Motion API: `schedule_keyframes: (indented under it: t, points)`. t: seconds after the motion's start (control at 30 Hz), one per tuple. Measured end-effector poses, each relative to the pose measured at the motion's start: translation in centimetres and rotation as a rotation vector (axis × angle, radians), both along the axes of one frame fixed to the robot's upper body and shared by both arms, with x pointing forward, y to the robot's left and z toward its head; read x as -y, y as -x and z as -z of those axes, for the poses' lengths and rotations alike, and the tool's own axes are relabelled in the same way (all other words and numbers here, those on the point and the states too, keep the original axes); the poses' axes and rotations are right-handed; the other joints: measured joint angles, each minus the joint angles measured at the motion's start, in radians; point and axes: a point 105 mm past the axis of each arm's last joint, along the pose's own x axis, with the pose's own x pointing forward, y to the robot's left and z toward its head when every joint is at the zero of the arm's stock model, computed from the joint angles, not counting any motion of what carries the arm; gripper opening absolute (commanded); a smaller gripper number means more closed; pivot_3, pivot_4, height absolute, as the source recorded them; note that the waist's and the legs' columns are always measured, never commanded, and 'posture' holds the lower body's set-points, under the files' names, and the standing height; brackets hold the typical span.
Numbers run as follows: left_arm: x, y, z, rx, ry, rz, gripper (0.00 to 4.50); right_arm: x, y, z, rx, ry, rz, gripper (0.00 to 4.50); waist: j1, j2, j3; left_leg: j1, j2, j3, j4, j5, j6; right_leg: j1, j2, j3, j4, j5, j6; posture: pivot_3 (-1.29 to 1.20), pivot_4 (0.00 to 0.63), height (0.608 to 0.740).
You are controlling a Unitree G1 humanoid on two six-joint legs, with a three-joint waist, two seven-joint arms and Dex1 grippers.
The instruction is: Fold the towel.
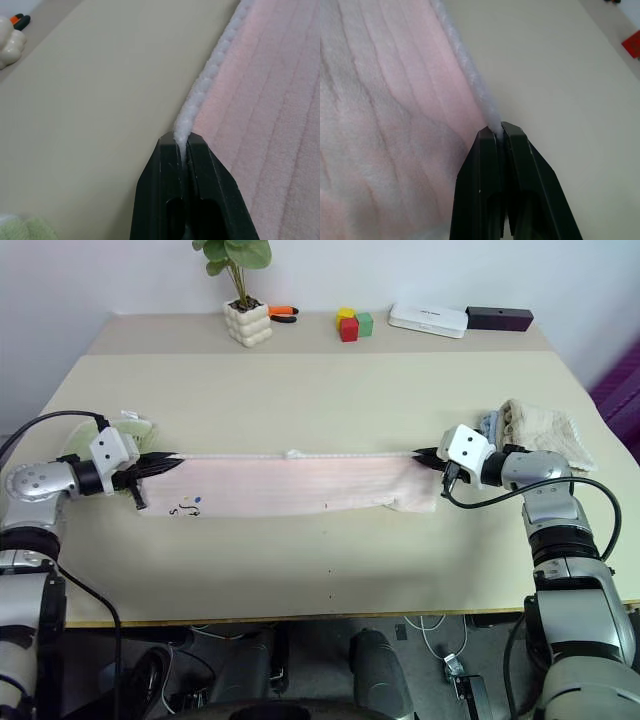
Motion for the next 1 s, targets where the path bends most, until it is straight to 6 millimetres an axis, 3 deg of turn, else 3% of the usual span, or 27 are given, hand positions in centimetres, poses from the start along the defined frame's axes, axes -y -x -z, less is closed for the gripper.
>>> schedule_keyframes:
  t: [0.1, 0.33, 0.47, 0.67, 0.8, 0.9, 1.0]
  points:
    - [0.0, -0.1, 0.7, -0.017, -0.001, -0.022, 0.0, 0.2, -0.3, 0.9, -0.024, -0.003, 0.037, 0.05, -0.002, 0.0, 0.0, 0.0, 0.0, 0.0, 0.0, 0.0, 0.0, 0.0, 0.0, 0.0, 0.0, 0.0, 0.0, 0.0, 0.15, 0.735]
    - [0.1, -0.3, 1.5, -0.054, 0.019, -0.051, 0.0, 0.2, -1.0, 0.8, -0.019, 0.014, 0.061, 0.05, -0.001, 0.0, 0.0, 0.0, 0.0, 0.0, 0.0, 0.0, 0.0, 0.0, 0.0, 0.0, 0.0, 0.0, 0.0, 0.0, 0.15, 0.735]
    - [-0.3, -0.3, 1.9, -0.13, 0.118, -0.09, 1.38, 0.2, -1.0, 1.2, -0.057, -0.012, 0.075, 1.34, -0.002, 0.0, 0.0, 0.0, 0.0, 0.0, 0.0, 0.0, 0.0, 0.0, 0.0, 0.0, 0.0, 0.0, 0.0, 0.0, 0.15, 0.735]
    - [-0.6, -0.8, 0.9, -0.099, 0.184, -0.126, 4.34, 0.7, -1.0, 1.1, -0.063, -0.037, 0.105, 4.4, -0.001, 0.0, 0.0, 0.0, 0.0, 0.0, 0.0, 0.0, 0.0, 0.0, 0.0, 0.0, 0.0, 0.0, 0.0, 0.0, 0.15, 0.735]
    - [-0.8, -1.3, -0.4, -0.081, 0.284, -0.164, 4.45, 0.8, -0.8, 0.9, -0.067, -0.063, 0.116, 4.49, -0.001, 0.0, 0.0, 0.0, 0.0, 0.0, 0.0, 0.0, 0.0, 0.0, 0.0, 0.0, 0.0, 0.0, 0.0, 0.0, 0.15, 0.735]
    - [-0.3, -1.8, -2.0, -0.078, 0.394, -0.156, 4.45, 0.9, -0.8, -0.6, -0.032, -0.163, 0.154, 4.49, -0.001, 0.0, 0.0, 0.0, 0.0, 0.0, 0.0, 0.0, 0.0, 0.0, 0.0, 0.0, 0.001, 0.0, 0.0, 0.0, 0.15, 0.735]
    - [1.3, -2.2, -3.5, -0.063, 0.473, -0.123, 3.71, -0.7, -1.1, -3.6, 0.042, -0.334, 0.169, 4.5, -0.002, 0.0, 0.0, 0.0, 0.0, -0.001, 0.0, 0.001, -0.001, 0.0, 0.0, 0.0, 0.001, 0.0, 0.0, 0.0, 0.15, 0.735]
